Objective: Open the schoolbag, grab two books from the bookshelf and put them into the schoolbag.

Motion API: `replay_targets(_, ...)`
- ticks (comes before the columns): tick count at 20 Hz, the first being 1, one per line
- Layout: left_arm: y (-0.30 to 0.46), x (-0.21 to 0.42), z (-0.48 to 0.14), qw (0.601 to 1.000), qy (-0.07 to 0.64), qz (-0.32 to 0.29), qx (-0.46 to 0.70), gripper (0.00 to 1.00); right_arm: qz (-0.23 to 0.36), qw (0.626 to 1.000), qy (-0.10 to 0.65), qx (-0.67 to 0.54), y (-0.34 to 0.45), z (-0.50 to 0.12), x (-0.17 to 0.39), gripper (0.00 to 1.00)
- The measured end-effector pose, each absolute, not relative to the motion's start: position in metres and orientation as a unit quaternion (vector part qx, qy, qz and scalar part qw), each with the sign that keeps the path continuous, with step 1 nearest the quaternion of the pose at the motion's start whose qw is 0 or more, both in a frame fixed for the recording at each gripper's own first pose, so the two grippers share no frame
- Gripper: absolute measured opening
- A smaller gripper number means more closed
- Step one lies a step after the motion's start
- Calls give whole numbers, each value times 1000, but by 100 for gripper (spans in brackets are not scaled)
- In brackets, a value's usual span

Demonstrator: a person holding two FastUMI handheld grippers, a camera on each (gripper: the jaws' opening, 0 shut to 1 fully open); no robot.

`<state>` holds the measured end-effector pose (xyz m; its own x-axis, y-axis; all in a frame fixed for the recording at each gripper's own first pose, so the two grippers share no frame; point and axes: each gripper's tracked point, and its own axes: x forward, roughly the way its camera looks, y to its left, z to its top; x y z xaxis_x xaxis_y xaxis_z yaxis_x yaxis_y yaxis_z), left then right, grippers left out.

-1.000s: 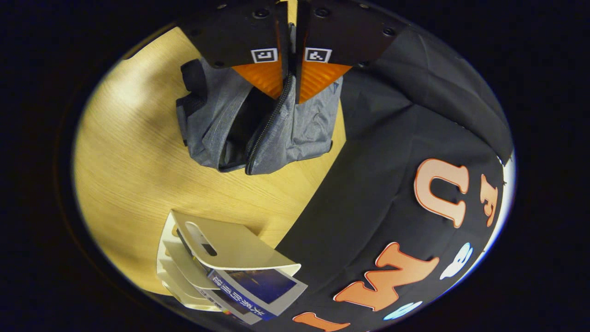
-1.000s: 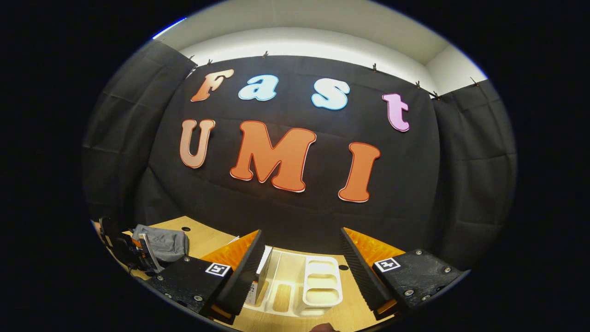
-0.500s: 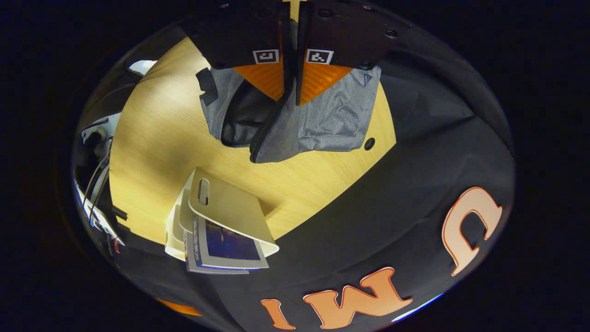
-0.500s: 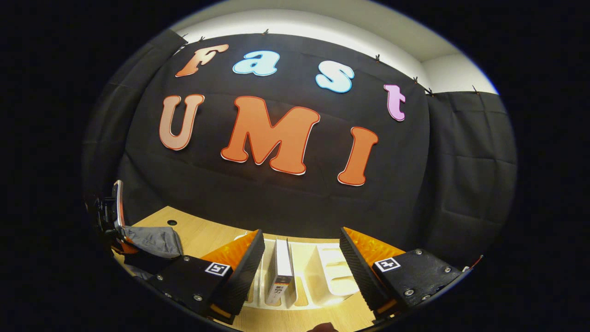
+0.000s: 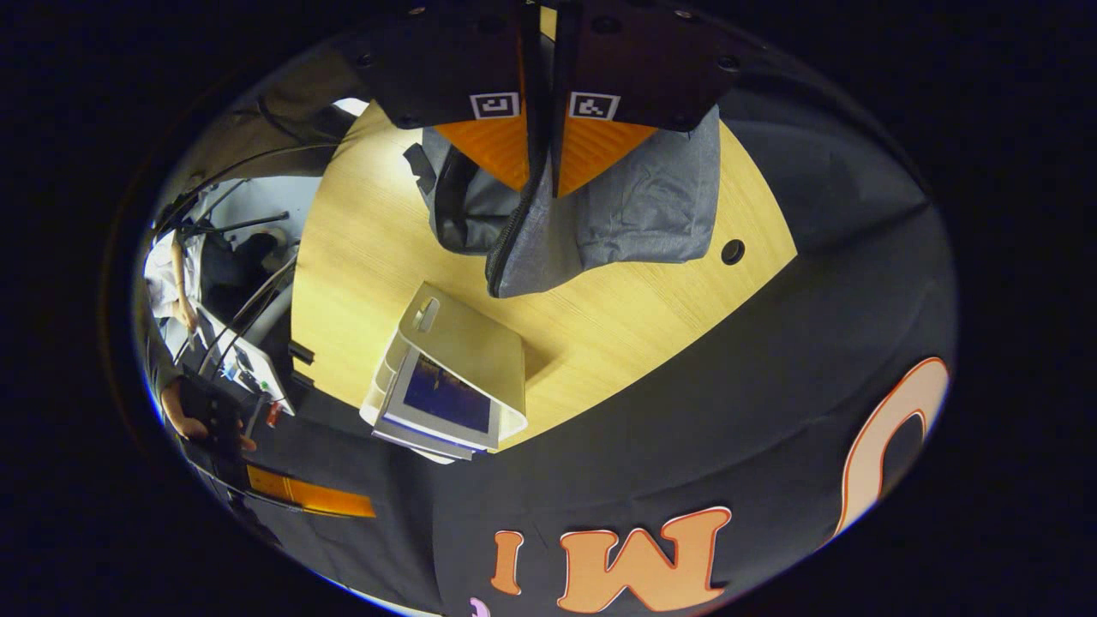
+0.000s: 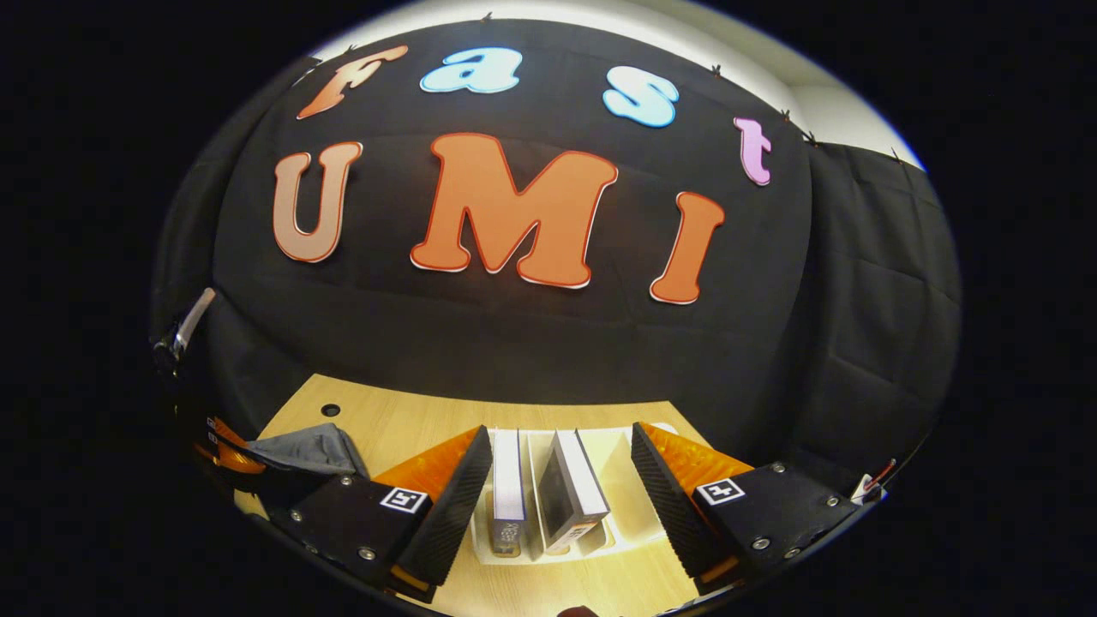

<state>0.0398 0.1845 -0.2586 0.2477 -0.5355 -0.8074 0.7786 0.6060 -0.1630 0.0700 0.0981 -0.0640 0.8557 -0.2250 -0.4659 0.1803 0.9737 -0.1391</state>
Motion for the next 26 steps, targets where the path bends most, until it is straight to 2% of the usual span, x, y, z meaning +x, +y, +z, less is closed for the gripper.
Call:
replay_targets(5,192,57,-240,749,471,-450,119,7,-91,950,296,-41,114,-57,94,98)
replay_targets(12,195,78,-221,719,496,-466,140,5,-21,916,395,-61,130,-81,118,98)
replay_targets(19,189,85,-222,701,516,-460,173,5,27,856,513,-52,127,-147,135,99)
replay_targets(23,185,88,-225,698,529,-450,176,5,50,826,558,-66,126,-184,144,96)
replay_targets(26,186,88,-231,695,545,-434,176,5,50,797,599,-58,123,-217,142,90)
